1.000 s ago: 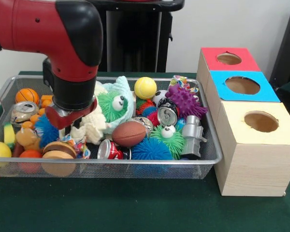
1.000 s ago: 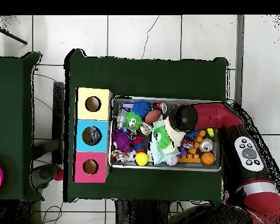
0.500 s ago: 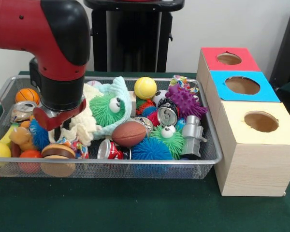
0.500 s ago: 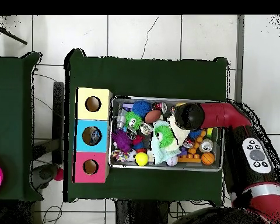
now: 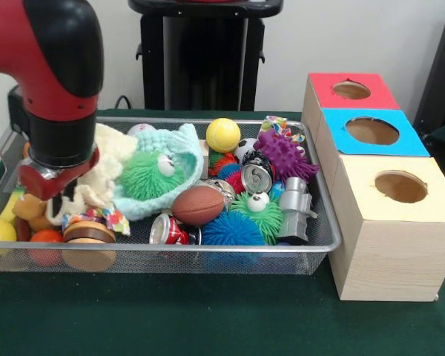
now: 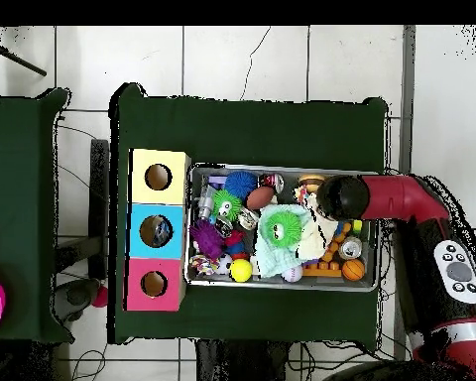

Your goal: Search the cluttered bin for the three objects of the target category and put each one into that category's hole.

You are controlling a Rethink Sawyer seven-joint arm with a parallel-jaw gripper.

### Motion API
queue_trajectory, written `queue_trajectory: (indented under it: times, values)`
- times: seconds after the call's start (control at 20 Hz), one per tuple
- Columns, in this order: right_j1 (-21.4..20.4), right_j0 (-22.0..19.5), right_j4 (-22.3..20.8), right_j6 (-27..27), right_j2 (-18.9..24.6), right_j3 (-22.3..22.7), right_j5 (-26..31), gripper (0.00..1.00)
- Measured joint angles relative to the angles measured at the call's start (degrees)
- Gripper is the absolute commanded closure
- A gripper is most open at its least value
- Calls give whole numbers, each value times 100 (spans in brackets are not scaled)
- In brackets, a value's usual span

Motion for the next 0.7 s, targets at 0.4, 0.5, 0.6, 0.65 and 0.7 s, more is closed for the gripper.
queue_trajectory:
  times: [0.4,0.5,0.6,0.65,0.7]
  values:
    - [-16,-235,-295,-1249,33,-442,62,100]
    - [-38,-249,-314,-1469,33,-528,84,100]
    - [-72,-243,-324,-1626,32,-593,105,100]
    - [-84,-239,-324,-1646,31,-609,109,100]
    - [-102,-235,-323,-1651,31,-646,108,100]
